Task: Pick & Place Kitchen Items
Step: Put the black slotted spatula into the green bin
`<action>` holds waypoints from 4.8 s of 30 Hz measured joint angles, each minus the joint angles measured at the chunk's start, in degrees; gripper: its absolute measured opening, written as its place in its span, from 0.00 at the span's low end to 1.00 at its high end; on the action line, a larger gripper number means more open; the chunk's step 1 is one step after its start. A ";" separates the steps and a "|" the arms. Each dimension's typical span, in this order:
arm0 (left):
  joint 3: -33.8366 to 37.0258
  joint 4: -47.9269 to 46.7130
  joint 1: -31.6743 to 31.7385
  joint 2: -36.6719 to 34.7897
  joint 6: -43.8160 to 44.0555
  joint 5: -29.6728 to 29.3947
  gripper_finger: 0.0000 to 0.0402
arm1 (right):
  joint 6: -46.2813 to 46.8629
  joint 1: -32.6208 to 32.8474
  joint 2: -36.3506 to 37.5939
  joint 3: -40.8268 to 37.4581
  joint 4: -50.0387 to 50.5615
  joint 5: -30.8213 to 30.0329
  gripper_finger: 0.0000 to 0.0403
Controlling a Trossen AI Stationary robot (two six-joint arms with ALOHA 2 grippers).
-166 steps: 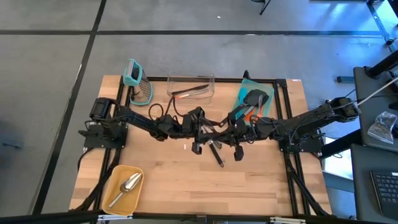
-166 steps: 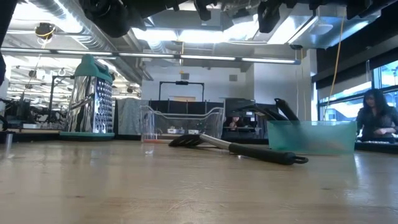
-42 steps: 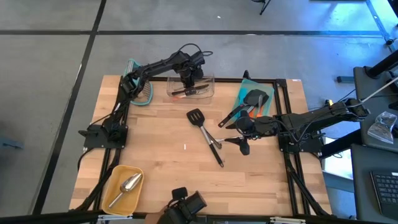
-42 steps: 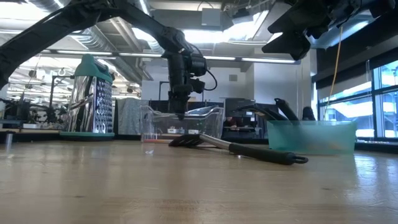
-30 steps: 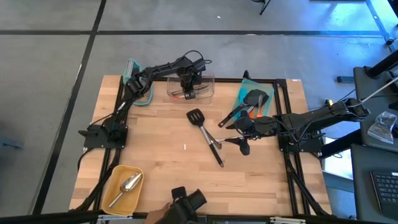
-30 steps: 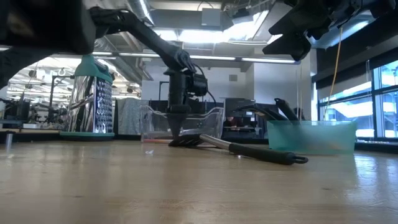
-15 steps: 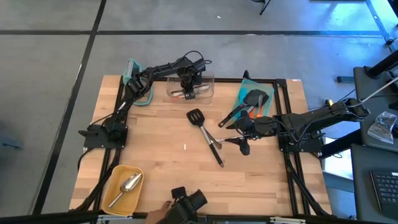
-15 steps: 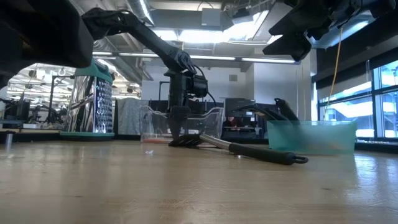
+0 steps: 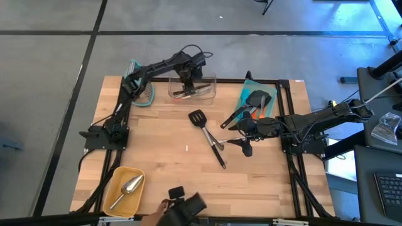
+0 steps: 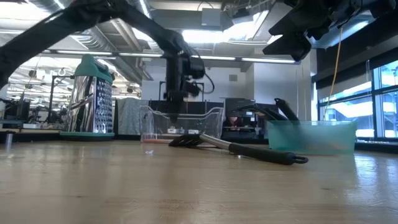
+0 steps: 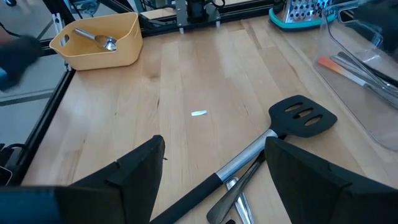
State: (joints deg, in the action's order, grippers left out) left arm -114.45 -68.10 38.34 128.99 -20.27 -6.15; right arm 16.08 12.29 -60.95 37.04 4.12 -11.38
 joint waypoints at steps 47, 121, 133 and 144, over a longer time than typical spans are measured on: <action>9.88 -0.15 -35.17 -22.50 12.54 14.03 0.41 | 3.45 0.02 0.00 0.00 3.46 7.15 0.69; 16.18 24.12 -45.07 -0.75 -8.62 8.15 0.18 | 33.00 18.56 0.00 -9.60 -5.63 2.38 0.69; 16.13 28.22 -45.45 -10.51 -3.93 0.58 0.18 | 32.98 18.56 0.02 -9.60 -5.66 2.40 0.69; 15.92 35.83 -45.74 -24.70 -3.93 -8.46 0.18 | 34.13 20.58 1.64 -9.57 -5.27 2.58 0.69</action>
State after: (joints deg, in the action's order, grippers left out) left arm -98.54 -32.27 -7.40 104.30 -24.21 -14.61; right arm 50.21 32.88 -59.31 27.46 -1.15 -8.80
